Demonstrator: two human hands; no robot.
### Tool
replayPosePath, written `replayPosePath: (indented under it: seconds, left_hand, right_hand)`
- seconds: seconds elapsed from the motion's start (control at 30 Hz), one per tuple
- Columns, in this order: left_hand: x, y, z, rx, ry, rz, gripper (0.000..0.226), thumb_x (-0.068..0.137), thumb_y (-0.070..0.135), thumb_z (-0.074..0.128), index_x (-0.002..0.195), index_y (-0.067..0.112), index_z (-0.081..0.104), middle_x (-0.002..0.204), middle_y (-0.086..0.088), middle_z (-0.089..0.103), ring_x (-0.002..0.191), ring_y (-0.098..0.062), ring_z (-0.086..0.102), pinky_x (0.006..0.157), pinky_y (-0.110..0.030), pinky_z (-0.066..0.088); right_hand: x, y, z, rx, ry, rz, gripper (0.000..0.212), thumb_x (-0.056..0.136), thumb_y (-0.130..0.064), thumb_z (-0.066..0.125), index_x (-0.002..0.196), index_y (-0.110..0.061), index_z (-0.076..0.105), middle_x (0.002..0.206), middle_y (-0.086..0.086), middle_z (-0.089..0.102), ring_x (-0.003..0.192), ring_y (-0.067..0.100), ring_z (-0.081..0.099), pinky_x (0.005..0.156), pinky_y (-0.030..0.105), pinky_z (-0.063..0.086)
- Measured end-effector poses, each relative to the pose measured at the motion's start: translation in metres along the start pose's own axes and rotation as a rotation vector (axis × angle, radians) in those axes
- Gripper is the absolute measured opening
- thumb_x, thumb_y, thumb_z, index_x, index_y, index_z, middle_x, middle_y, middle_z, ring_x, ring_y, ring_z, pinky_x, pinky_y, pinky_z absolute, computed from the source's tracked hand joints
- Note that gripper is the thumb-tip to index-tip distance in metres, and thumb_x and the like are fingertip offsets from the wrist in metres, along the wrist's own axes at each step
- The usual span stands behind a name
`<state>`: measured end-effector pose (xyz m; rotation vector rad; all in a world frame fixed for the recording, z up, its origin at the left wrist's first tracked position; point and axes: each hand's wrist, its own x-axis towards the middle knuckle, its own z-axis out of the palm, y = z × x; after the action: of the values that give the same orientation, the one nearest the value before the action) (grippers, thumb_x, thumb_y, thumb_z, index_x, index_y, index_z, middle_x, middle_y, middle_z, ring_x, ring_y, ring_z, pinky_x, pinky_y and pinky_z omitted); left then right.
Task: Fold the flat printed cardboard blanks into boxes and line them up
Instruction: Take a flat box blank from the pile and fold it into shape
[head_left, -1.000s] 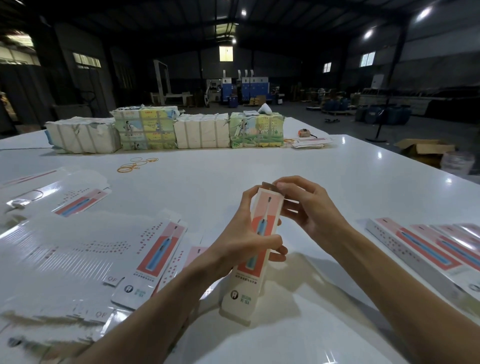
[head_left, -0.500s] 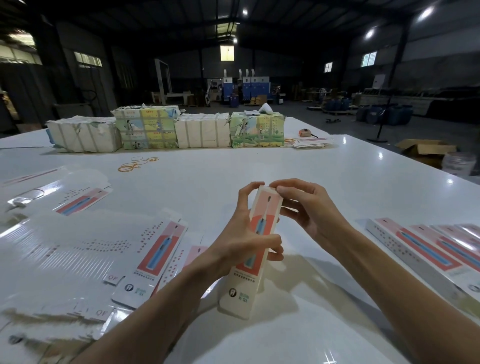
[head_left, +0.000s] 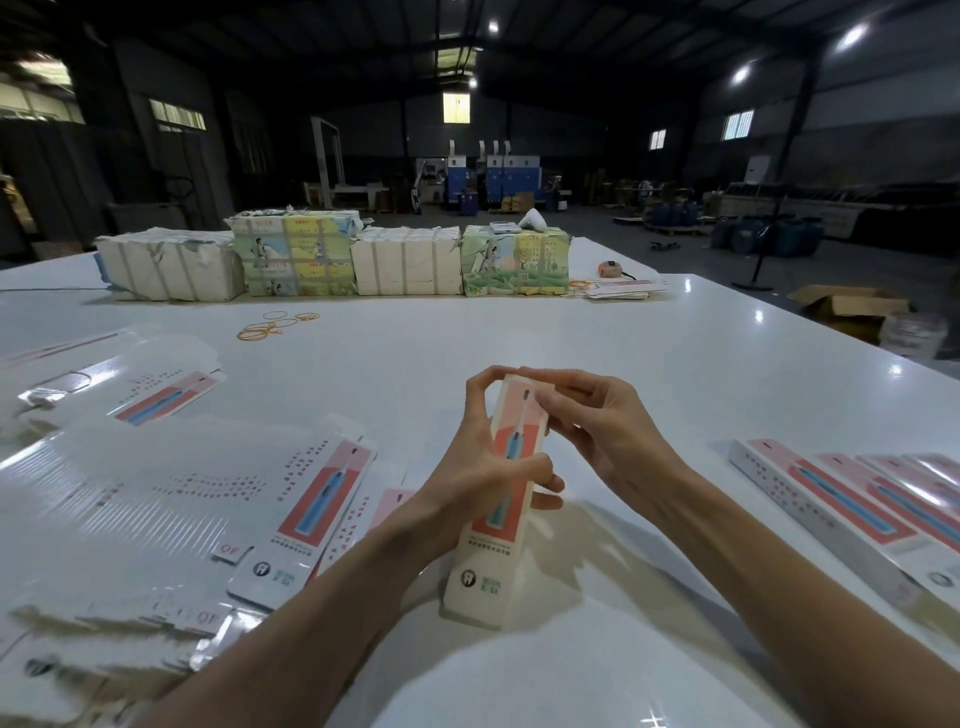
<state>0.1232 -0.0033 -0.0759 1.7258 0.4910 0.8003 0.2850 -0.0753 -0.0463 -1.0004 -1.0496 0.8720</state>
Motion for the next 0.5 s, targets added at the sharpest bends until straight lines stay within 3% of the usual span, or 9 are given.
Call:
replayPosePath:
  seconds: [0.13,0.2,0.3,0.37,0.43,0.5]
  left_hand:
    - [0.001,0.002,0.006,-0.074,0.014,-0.069,0.096,0.074,0.030,0.090,0.136,0.063,0.025,0.119,-0.009,0.063,0.084,-0.029,0.079,0.067,-0.033,0.064]
    - [0.003,0.002,0.006,-0.185,0.021,-0.078,0.093,0.076,0.029,0.084,0.142,0.053,0.024,0.120,-0.012,0.064,0.083,-0.032,0.079,0.069,-0.036,0.064]
    - [0.002,0.009,0.006,-0.389,0.096,-0.070,0.079,0.080,0.028,0.069,0.147,0.041,0.028,0.127,-0.014,0.061,0.087,-0.033,0.077,0.075,-0.042,0.064]
    - [0.000,0.013,0.007,-0.458,0.151,-0.075,0.078,0.080,0.036,0.066,0.149,0.038,0.030,0.131,-0.017,0.060,0.098,-0.031,0.075,0.079,-0.042,0.064]
    - [-0.002,0.014,0.006,-0.637,0.153,-0.111,0.080,0.085,0.039,0.071,0.154,0.031,0.031,0.134,-0.017,0.060,0.109,-0.029,0.072,0.083,-0.045,0.063]
    - [-0.005,0.017,0.002,-0.734,0.070,-0.170,0.077,0.097,0.051,0.065,0.161,0.023,0.031,0.147,-0.018,0.056,0.124,-0.034,0.066,0.094,-0.052,0.060]
  right_hand:
    - [-0.003,0.004,0.004,-0.168,0.060,-0.031,0.023,0.102,-0.019,0.067,0.124,-0.017,0.073,0.118,0.000,0.077,0.109,0.026,0.074,0.090,0.035,0.062]
    - [-0.005,0.005,0.007,-0.340,0.117,-0.079,0.028,0.102,-0.025,0.068,0.130,-0.030,0.067,0.124,-0.009,0.071,0.110,0.014,0.072,0.087,0.026,0.060]
    - [-0.006,0.006,0.013,-0.668,0.158,-0.217,0.025,0.102,-0.028,0.068,0.125,-0.034,0.060,0.129,-0.006,0.056,0.112,0.011,0.063,0.080,0.011,0.055]
    - [-0.009,0.004,0.017,-0.880,0.102,-0.234,0.018,0.102,-0.043,0.064,0.119,-0.039,0.060,0.124,-0.007,0.051,0.113,0.011,0.059,0.083,0.018,0.056]
    - [-0.017,0.004,0.022,-1.035,-0.005,-0.167,0.037,0.096,-0.067,0.057,0.125,-0.043,0.059,0.124,-0.011,0.046,0.107,0.005,0.057,0.088,0.025,0.054]
    - [-0.026,0.008,0.026,-1.184,-0.060,-0.132,0.062,0.090,-0.077,0.056,0.140,-0.041,0.048,0.131,-0.011,0.039,0.101,0.005,0.054,0.086,0.024,0.053]
